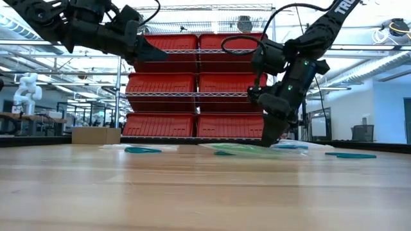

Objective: Sort rubber bands
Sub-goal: Close the transparent zip bag

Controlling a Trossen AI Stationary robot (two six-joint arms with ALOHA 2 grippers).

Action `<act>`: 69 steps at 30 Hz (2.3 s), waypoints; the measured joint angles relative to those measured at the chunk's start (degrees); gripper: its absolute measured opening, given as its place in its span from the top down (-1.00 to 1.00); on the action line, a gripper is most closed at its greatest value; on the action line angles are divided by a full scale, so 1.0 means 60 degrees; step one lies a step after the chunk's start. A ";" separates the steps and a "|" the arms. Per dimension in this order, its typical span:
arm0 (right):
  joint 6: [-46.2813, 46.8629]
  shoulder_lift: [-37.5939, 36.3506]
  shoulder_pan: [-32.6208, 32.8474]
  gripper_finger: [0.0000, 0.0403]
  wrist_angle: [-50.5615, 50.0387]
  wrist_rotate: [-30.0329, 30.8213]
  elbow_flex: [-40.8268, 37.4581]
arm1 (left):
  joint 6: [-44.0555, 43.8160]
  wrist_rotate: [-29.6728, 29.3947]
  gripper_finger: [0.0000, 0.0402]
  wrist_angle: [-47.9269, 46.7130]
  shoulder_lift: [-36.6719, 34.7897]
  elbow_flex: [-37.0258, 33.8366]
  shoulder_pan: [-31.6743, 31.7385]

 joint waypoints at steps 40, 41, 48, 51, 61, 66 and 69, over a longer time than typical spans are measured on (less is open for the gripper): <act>0.0562 -0.0181 0.0890 0.93 -0.2078 0.1264 0.0772 | -0.0242 0.0243 1.00 -0.0290 -0.0096 0.0018 0.0069; 0.0578 -0.0375 0.0892 0.93 -0.2085 0.1228 0.0776 | -0.0242 0.0243 1.00 -0.0290 -0.0096 0.0018 0.0069; 0.0114 -0.1668 0.0706 0.98 -0.2291 0.1403 0.0808 | -0.0248 0.0243 1.00 -0.0256 -0.0096 0.0018 0.0069; -0.0786 -0.1726 0.0255 0.99 -0.2336 0.1918 0.1132 | -0.0251 0.0243 1.00 -0.0243 -0.0096 0.0018 0.0069; -0.5757 -0.0588 -0.1947 1.00 -0.2082 0.2162 0.2935 | -0.0233 0.0239 1.00 -0.0287 -0.0096 0.0018 0.0069; -0.7606 0.0497 -0.2861 1.00 -0.2175 0.2021 0.3573 | -0.0229 0.0239 1.00 -0.0334 -0.0096 0.0018 0.0069; -0.8716 0.1116 -0.3107 1.00 -0.2090 0.1857 0.3813 | -0.0193 0.0236 1.00 -0.0345 -0.0096 0.0018 0.0069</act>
